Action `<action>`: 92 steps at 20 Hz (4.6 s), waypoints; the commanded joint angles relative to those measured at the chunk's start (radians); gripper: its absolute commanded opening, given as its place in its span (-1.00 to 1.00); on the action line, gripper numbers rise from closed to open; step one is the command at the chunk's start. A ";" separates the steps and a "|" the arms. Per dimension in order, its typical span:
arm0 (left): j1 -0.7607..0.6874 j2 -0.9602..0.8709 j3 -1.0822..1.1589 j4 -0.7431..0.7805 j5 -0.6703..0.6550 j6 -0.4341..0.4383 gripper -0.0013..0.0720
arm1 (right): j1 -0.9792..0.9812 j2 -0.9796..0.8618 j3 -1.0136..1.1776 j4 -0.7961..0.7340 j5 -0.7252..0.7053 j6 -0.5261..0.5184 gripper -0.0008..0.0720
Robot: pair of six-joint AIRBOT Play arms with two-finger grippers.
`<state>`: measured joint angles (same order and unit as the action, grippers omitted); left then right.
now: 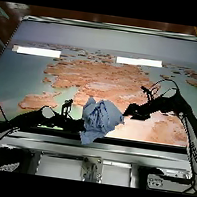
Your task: Fold the shirts.
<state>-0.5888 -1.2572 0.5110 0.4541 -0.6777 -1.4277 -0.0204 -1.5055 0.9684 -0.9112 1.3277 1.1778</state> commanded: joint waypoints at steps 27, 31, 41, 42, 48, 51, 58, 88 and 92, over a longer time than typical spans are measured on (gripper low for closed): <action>0.612 0.612 1.199 0.279 -0.269 0.207 -0.87 | -0.060 0.867 0.732 -0.027 -0.246 0.063 -0.81; 0.612 0.603 1.171 0.494 -0.512 0.098 -0.87 | -0.060 0.899 0.732 -0.160 -0.130 0.135 -0.81; 0.569 0.602 0.556 0.352 -0.760 -0.034 -0.87 | -0.060 0.555 0.732 0.004 -0.062 0.151 -0.81; 0.544 0.602 0.478 0.337 -0.727 -0.043 -0.87 | -0.060 0.482 0.732 0.023 -0.059 0.151 -0.81; 0.315 0.602 0.156 0.161 -0.315 -0.163 -0.87 | 0.042 -0.021 0.732 0.110 -0.131 0.184 -0.81; 0.181 0.597 0.120 0.158 -0.052 -0.163 -0.87 | 0.106 -0.190 0.732 0.108 -0.157 0.201 -0.81; 0.136 0.579 0.121 0.159 0.148 -0.055 -0.87 | -0.080 -0.116 0.733 -0.079 0.195 0.205 0.78; 0.135 0.579 0.126 0.158 0.181 0.081 -0.87 | 0.108 0.297 -0.513 0.209 -0.497 0.341 0.78; 0.135 0.579 0.126 0.158 0.181 0.081 -0.87 | 0.185 0.297 -0.513 0.314 -0.540 0.339 0.55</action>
<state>-0.4534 -0.6769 0.6353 0.6121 -0.4988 -1.3457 0.1116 -1.2095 0.4545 -0.6746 0.8230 1.5082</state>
